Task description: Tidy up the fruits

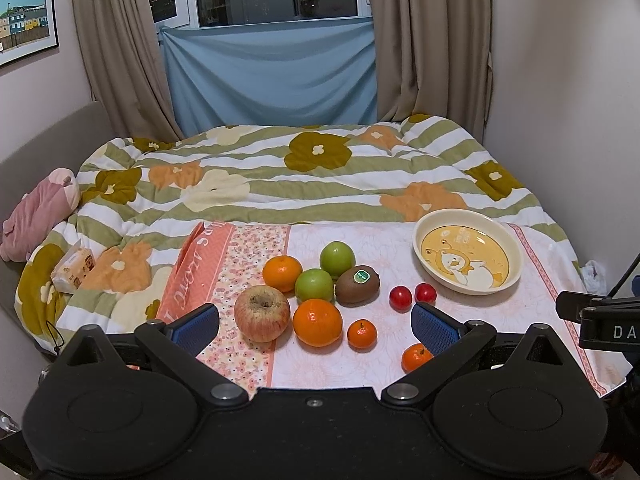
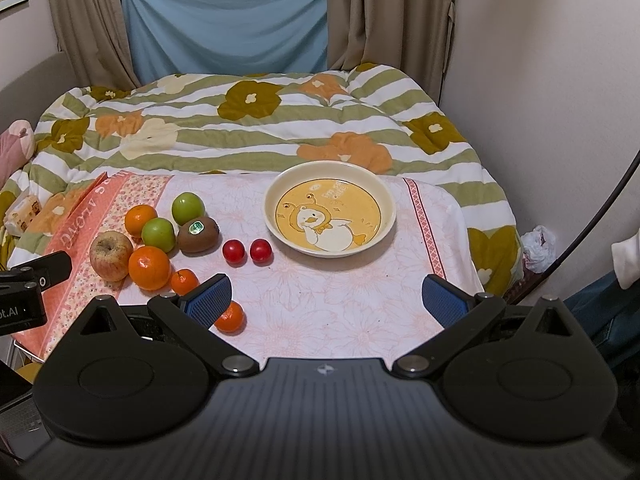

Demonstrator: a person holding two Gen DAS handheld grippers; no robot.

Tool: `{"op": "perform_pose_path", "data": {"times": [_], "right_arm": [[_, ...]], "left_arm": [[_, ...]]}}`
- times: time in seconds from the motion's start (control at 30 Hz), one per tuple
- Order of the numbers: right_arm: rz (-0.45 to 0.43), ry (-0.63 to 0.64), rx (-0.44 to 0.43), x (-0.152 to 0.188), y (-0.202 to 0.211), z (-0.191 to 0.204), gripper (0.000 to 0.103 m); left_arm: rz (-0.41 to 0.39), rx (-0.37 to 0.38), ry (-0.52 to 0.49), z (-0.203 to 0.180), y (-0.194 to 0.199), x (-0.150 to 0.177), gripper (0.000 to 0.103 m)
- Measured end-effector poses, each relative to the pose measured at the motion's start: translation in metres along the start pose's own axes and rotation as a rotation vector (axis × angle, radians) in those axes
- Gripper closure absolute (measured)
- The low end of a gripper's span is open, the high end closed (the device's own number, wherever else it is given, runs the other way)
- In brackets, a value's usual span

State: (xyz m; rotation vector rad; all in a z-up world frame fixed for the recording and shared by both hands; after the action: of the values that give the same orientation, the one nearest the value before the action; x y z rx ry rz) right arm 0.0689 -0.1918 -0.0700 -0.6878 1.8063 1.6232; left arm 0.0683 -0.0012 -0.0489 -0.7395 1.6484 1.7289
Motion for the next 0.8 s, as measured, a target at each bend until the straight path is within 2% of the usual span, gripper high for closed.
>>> {"op": "perform_pose_path", "data": {"times": [0.8], "right_arm": [[-0.011, -0.001, -0.009, -0.0005, 0.0013, 0.0006, 0.000]], "left_arm": [[-0.005, -0.005, 0.002, -0.0011, 0.0012, -0.0032, 0.000]]}}
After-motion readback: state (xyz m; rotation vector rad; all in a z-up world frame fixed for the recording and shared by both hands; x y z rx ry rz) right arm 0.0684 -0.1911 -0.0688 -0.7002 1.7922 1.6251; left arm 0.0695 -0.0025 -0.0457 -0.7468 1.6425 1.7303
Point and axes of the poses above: each gripper's, at about its wrist camera, not at the fingertips, and y roughly against the way its jaws point, z to its left, x to its underside, the point moved 8 cm from there along -y, roughly the way its jaws point, and after that the axes turned 1 degree about x, right-handed, at the moved point
